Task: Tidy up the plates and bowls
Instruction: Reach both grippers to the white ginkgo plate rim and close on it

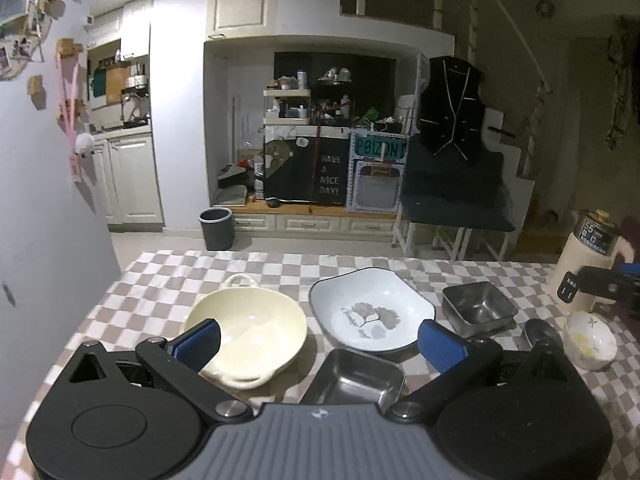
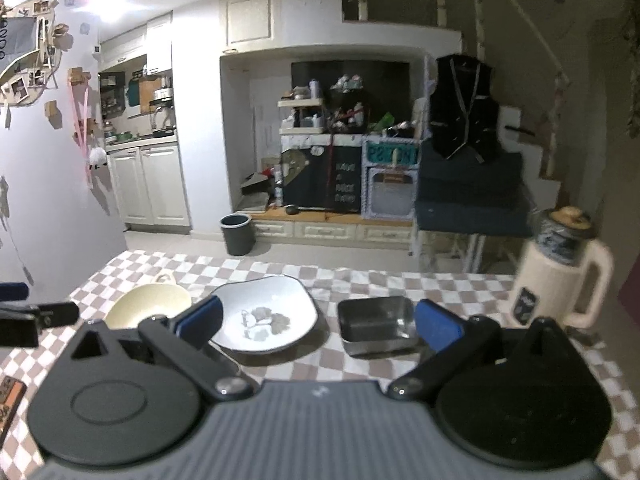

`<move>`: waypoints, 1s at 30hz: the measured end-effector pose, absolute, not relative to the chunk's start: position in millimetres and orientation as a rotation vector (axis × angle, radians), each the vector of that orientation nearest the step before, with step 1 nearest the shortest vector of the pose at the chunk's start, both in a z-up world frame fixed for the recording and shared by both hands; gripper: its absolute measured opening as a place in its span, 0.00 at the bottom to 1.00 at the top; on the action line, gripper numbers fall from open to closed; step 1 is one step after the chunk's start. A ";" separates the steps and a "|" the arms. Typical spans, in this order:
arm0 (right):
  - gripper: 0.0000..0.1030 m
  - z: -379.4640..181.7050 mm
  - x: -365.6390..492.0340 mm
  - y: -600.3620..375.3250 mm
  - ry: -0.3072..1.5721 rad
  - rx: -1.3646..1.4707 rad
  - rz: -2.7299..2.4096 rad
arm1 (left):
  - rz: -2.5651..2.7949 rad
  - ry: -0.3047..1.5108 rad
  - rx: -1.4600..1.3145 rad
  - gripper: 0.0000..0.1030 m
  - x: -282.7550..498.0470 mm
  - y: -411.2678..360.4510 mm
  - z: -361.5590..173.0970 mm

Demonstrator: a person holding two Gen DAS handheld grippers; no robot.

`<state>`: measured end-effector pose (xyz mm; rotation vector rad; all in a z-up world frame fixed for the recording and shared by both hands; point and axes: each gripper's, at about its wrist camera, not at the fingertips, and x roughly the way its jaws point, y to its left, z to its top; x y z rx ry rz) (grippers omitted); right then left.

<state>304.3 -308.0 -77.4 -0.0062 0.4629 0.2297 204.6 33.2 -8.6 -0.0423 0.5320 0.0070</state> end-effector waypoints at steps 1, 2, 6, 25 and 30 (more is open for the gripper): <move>1.00 -82.0 316.5 -308.2 0.464 0.009 0.245 | -0.004 0.531 -0.058 1.00 212.9 33.8 -12.1; 1.00 -87.1 329.8 -309.5 0.465 0.024 0.256 | -0.010 0.530 -0.075 1.00 219.8 34.6 -15.5; 1.00 -107.1 378.4 -311.9 0.509 0.116 0.302 | -0.033 0.514 -0.130 0.99 247.5 35.3 -29.4; 0.59 -198.8 593.4 -257.4 0.784 -0.070 0.358 | -0.159 0.724 -0.376 0.56 357.9 59.8 -119.6; 0.48 -222.9 617.2 -242.0 0.895 -0.092 0.343 | -0.127 0.743 -0.333 0.55 370.1 58.6 -125.0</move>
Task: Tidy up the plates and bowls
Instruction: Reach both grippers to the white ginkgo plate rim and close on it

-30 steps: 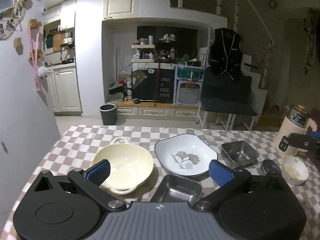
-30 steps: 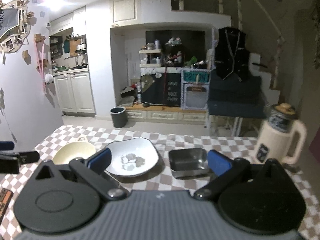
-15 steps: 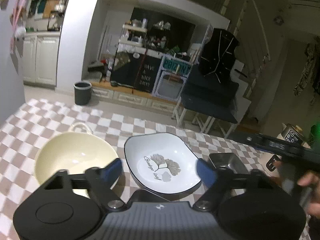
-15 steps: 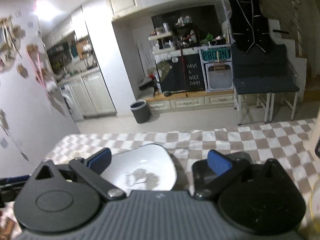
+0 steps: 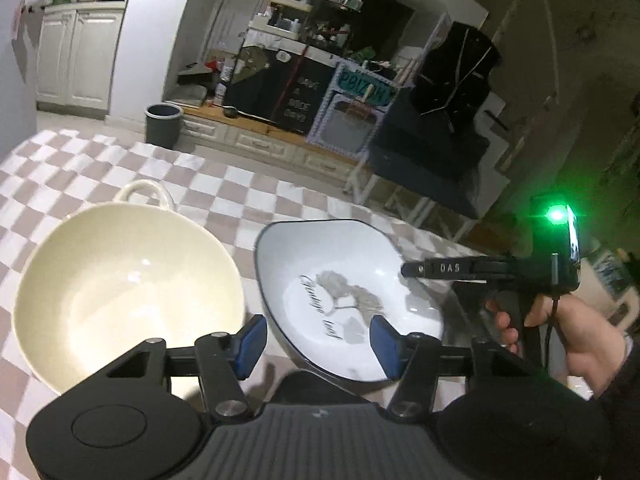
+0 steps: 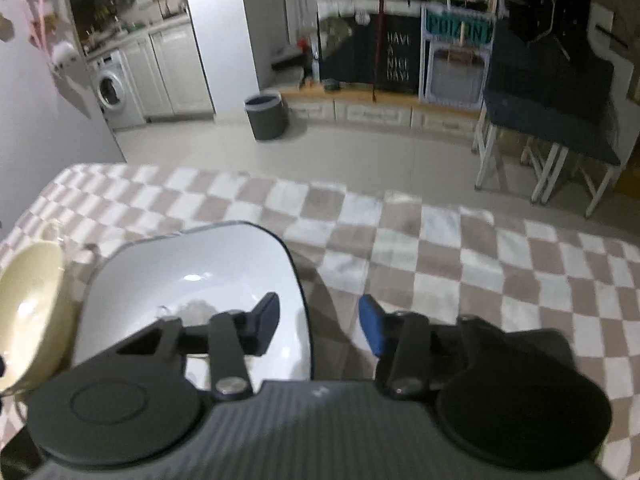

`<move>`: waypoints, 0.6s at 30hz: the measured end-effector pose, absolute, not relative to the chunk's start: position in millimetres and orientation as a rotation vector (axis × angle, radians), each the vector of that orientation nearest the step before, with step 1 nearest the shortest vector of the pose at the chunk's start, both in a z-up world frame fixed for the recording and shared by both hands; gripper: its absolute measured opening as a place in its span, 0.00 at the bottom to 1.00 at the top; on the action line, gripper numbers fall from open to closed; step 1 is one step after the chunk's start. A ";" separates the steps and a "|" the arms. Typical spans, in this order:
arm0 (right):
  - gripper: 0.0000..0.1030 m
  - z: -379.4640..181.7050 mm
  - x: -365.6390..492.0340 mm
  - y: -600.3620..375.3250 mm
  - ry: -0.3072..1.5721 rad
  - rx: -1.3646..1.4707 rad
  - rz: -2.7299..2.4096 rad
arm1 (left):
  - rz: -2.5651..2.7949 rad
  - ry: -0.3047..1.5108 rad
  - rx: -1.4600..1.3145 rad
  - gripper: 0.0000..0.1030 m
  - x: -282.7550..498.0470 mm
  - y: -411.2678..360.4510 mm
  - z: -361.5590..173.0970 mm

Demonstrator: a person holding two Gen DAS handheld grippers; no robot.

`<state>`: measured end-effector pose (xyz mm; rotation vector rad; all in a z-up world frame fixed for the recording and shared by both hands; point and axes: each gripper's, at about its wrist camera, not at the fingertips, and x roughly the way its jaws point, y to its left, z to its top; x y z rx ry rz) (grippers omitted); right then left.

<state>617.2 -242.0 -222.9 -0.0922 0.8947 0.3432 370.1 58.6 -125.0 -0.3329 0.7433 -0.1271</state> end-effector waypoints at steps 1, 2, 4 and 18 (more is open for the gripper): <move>0.46 -227.2 619.7 -238.2 0.917 -0.109 0.346 | -0.119 0.742 -0.322 0.52 373.0 57.8 -125.3; 0.44 -231.2 621.5 -234.1 0.933 -0.129 0.352 | -0.119 0.746 -0.316 0.50 377.4 58.0 -125.3; 0.25 -236.5 625.6 -225.9 0.944 -0.134 0.393 | -0.120 0.759 -0.305 0.39 386.0 56.2 -126.4; 0.11 -233.4 620.1 -246.6 0.957 -0.153 0.322 | -0.128 0.880 -0.058 0.16 458.7 34.4 -138.2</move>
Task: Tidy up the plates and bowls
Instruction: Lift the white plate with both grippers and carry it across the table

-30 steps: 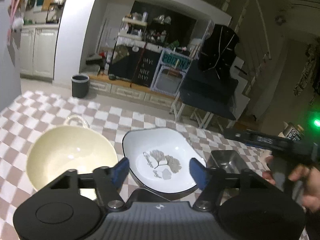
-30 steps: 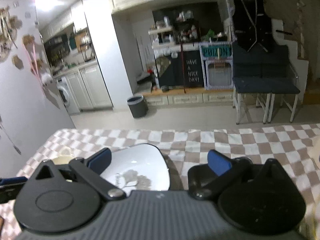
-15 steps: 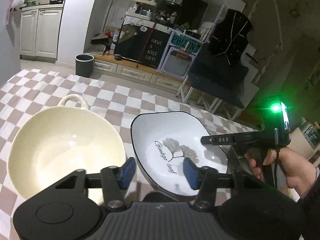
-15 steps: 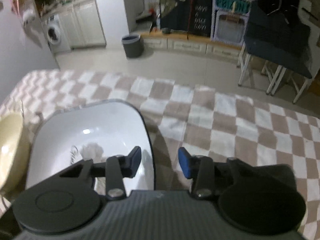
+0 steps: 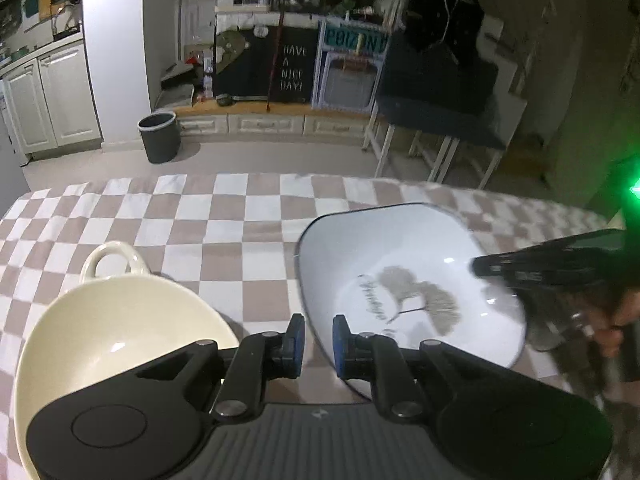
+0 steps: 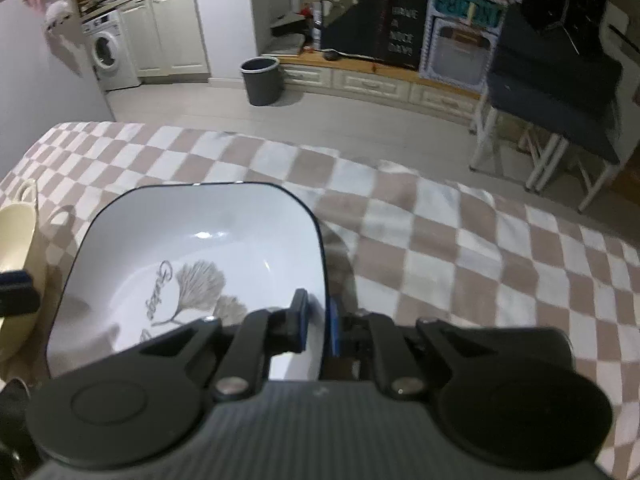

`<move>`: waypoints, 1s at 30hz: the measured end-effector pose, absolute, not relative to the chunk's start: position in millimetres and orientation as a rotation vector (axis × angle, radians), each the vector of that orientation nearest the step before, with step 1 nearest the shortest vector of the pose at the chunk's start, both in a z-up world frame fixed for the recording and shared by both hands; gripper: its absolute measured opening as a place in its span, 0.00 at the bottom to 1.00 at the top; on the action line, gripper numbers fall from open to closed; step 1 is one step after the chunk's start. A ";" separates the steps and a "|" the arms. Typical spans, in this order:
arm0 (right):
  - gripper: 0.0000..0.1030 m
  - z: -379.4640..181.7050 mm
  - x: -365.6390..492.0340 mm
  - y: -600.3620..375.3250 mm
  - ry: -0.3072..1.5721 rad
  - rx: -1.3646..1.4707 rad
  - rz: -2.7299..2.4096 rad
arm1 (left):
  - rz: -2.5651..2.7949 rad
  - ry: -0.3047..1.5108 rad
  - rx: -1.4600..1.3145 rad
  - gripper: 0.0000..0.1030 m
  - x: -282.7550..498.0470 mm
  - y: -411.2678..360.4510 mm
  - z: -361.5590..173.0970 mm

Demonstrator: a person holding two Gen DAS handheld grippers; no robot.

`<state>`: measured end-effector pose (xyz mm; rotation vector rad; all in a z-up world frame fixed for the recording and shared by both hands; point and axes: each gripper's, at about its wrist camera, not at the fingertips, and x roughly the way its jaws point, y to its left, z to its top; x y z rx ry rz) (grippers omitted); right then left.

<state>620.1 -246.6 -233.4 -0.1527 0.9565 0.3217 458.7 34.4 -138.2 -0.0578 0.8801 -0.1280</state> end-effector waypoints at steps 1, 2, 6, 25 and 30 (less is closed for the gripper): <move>0.11 -233.2 621.4 -251.7 0.962 -0.148 0.314 | -0.131 0.893 -0.055 0.16 463.1 34.5 -139.7; 0.11 -233.2 619.5 -252.8 0.964 -0.150 0.310 | -0.135 0.910 -0.049 0.16 469.9 33.8 -141.3; 0.12 -235.9 620.9 -257.4 0.966 -0.133 0.315 | -0.119 0.988 -0.022 0.19 494.6 31.2 -152.2; 0.18 -244.0 625.9 -261.5 0.933 -0.091 0.351 | -0.117 0.933 -0.169 0.14 504.8 35.2 -171.0; 0.18 -231.3 608.0 -264.0 0.905 -0.080 0.395 | -0.126 0.833 -0.217 0.14 487.1 46.6 -153.9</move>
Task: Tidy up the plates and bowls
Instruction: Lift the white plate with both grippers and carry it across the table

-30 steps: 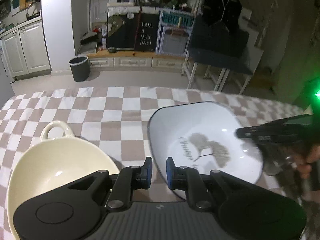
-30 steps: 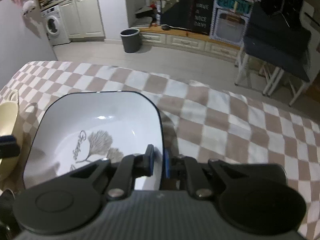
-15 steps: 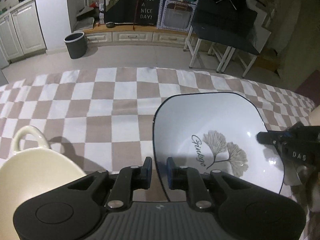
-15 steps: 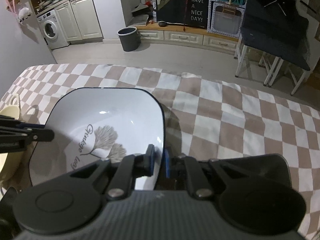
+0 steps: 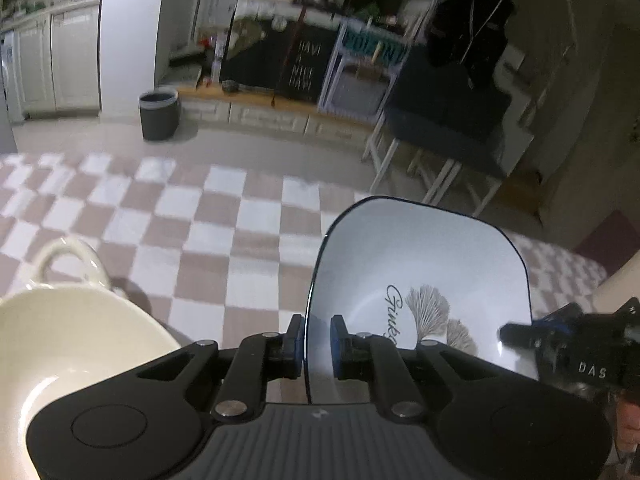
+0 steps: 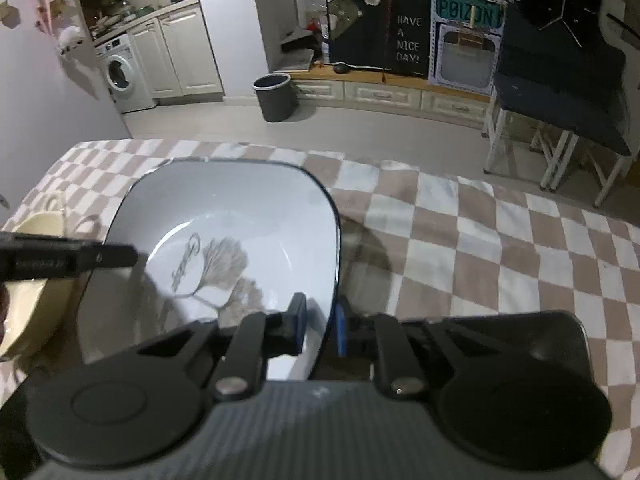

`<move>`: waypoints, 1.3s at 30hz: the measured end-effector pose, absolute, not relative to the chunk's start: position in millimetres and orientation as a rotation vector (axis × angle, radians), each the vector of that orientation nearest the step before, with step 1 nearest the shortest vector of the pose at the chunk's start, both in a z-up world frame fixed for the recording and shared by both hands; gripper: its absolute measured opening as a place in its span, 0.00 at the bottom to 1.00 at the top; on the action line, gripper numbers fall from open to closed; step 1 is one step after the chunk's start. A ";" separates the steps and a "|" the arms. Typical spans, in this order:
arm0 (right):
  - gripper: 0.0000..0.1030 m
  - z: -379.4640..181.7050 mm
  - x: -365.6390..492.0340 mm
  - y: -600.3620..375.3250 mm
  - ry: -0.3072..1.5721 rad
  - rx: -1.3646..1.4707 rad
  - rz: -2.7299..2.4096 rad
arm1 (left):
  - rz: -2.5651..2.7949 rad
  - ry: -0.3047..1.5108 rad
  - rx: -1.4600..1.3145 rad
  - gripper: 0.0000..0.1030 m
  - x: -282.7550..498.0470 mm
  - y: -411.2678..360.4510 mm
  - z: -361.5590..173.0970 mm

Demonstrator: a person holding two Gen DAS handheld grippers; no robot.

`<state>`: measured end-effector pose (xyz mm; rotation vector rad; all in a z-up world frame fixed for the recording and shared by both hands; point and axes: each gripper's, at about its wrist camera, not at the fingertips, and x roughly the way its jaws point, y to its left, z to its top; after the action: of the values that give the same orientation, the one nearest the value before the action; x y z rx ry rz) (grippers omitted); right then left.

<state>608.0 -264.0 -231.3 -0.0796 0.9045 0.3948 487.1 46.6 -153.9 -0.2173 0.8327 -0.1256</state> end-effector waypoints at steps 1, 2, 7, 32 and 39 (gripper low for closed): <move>0.18 -228.6 604.3 -264.0 0.901 -0.070 0.395 | -0.126 0.818 -0.207 0.14 483.3 46.5 -147.9; 0.18 -225.7 600.5 -264.1 0.897 -0.059 0.395 | -0.126 0.804 -0.201 0.14 477.2 46.5 -140.9; 0.15 -199.4 571.8 -271.4 0.854 0.017 0.403 | -0.129 0.745 -0.253 0.14 444.0 51.3 -105.8; 0.10 -101.5 326.0 -388.9 0.624 0.311 0.276 | -0.376 0.651 -0.231 0.14 236.8 -41.9 -11.6; 0.10 -136.4 306.4 -408.8 0.731 0.334 0.221 | -0.421 0.834 -0.212 0.14 243.0 -58.8 -65.7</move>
<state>306.4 -408.8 -136.4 0.3344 0.7312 0.2214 243.0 -58.8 -65.7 -0.2117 0.8344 -0.4209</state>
